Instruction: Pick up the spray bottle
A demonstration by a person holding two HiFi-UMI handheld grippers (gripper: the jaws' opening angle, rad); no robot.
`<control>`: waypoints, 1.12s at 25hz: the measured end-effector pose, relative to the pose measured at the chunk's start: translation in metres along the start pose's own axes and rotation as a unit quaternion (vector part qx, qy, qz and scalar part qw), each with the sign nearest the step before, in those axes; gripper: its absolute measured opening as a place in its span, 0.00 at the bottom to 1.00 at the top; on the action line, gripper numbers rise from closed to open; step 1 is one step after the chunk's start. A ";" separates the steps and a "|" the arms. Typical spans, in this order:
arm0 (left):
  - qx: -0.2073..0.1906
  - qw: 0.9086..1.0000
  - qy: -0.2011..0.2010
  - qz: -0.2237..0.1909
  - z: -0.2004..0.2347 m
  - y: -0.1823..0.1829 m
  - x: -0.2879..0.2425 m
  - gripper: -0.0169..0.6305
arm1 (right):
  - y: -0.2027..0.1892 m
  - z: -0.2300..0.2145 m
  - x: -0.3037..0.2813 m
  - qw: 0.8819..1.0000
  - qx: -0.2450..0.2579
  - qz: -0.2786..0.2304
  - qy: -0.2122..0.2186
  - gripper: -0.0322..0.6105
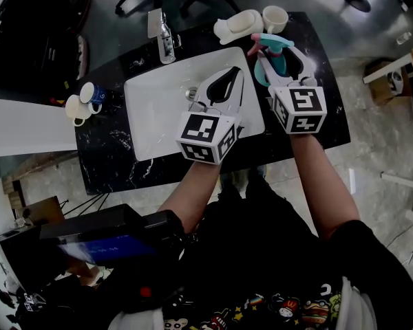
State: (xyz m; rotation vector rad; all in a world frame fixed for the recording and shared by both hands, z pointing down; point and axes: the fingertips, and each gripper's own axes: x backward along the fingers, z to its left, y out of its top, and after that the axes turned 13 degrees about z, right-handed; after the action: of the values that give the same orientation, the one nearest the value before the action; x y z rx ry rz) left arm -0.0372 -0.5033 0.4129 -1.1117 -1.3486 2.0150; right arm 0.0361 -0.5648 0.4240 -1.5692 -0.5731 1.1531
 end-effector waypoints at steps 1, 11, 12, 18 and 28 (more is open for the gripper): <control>-0.002 1.000 -0.002 -0.001 -0.001 0.001 0.003 0.03 | 0.004 0.001 0.005 1.000 -0.001 -0.004 -0.003 0.41; -0.032 0.999 -0.026 -0.026 -0.021 0.015 0.052 0.03 | 0.038 0.025 0.079 0.998 -0.007 -0.055 -0.034 0.41; -0.035 0.999 -0.029 -0.030 -0.024 0.017 0.058 0.03 | 0.039 0.029 0.087 0.998 -0.007 -0.059 -0.038 0.41; -0.058 0.996 -0.051 -0.046 -0.046 0.021 0.095 0.03 | 0.039 0.053 0.139 0.995 -0.008 -0.074 -0.061 0.41; -0.067 0.993 -0.069 -0.067 -0.085 0.015 0.149 0.03 | 0.015 0.090 0.226 0.993 -0.017 -0.076 -0.084 0.41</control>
State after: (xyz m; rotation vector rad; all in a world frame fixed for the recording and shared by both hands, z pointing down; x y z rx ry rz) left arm -0.0499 -0.3540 0.3289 -0.9234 -1.6054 1.9585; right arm 0.0477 -0.3420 0.3258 -1.4393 -0.8134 1.1701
